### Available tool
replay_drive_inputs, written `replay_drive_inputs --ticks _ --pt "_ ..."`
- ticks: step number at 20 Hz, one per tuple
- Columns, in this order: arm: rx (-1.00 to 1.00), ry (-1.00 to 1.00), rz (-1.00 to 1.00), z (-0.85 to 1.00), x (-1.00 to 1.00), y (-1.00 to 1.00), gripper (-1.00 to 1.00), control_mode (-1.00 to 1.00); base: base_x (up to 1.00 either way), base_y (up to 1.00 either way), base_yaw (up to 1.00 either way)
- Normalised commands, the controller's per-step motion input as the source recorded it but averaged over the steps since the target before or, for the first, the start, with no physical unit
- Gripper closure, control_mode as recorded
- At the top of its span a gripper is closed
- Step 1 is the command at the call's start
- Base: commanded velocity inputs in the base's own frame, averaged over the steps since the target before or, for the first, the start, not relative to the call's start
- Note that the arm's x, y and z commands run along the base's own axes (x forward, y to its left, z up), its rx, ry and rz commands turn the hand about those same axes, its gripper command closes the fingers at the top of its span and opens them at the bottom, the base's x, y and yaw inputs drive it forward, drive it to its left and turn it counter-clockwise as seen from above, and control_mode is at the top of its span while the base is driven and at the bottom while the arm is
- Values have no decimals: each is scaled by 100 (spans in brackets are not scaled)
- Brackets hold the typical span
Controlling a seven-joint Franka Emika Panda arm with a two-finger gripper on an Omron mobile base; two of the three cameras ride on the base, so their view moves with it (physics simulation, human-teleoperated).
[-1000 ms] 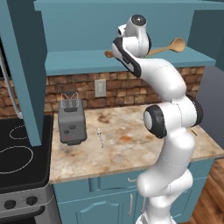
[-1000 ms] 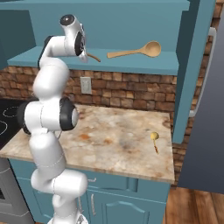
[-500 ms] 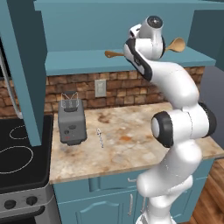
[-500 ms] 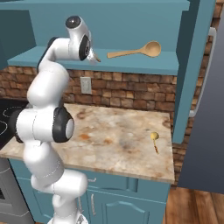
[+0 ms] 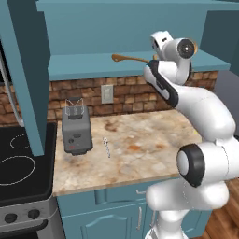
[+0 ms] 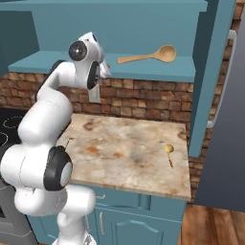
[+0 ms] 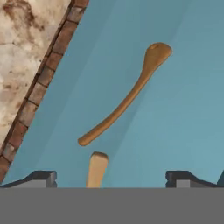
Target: Organize the utensils by type. Pick up the wooden spoons from the counter and place them in the open cabinet. Then pick up the metallic utensils from the counter and place them in the open drawer.
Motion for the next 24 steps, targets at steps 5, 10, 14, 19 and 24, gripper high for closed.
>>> replay_drive_inputs --ticks 5,10,14,19,24 --pt "1 -16 0 4 -100 -43 -100 -100 0 0 0" --pt "5 -5 0 33 -100 -24 -100 -100 0 0 0" --pt "0 2 0 24 -100 -6 -100 -100 0 0 0" --pt "0 18 0 7 -100 0 -100 -100 0 0 0" --pt "0 35 0 0 -95 0 -100 -100 0 0 0"
